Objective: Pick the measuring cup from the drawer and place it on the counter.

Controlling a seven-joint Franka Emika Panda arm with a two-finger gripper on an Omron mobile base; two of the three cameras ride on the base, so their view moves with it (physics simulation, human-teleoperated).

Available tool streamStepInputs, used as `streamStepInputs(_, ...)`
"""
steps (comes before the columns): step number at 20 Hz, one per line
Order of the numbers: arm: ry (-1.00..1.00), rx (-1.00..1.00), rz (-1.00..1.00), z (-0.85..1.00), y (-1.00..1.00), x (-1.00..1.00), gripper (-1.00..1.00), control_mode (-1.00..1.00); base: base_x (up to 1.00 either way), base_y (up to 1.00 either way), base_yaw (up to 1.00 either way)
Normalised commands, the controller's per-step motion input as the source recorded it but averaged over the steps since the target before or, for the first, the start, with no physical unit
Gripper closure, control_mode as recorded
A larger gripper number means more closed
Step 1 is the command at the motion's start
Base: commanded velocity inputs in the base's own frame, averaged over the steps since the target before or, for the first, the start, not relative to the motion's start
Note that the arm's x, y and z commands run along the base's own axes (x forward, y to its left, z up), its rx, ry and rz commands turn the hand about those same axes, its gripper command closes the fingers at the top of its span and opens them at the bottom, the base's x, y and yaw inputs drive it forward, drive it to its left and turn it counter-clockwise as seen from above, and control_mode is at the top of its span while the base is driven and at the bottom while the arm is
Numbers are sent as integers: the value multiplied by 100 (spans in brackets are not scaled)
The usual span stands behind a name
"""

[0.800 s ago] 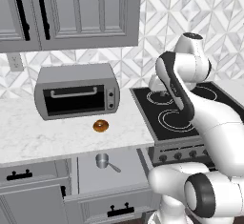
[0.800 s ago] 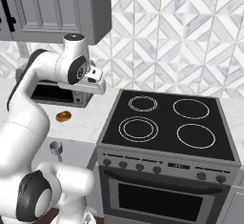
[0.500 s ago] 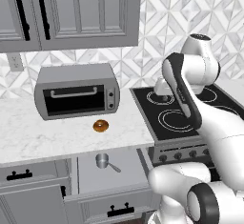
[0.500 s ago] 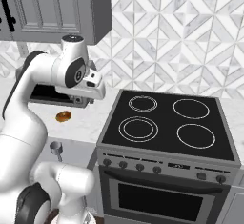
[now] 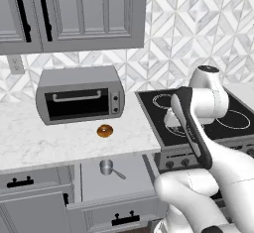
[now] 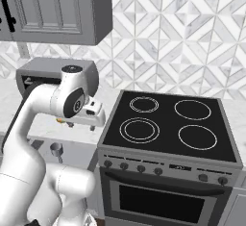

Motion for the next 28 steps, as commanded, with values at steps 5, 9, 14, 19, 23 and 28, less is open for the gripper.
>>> streamStepInputs(5,0,0,0,-26,0,-3,-100,100,-8,-11,2)
streamStepInputs(9,0,0,0,0,0,0,-100,100,-24,-79,34)
streamStepInputs(14,0,0,0,0,0,0,-100,100,-36,-98,59)
streamStepInputs(19,0,0,0,0,0,0,-100,100,-22,-62,80)
streamStepInputs(23,0,0,0,0,0,0,-100,100,0,-33,92)
streamStepInputs(28,0,0,0,0,0,0,-100,100,-4,-38,90)
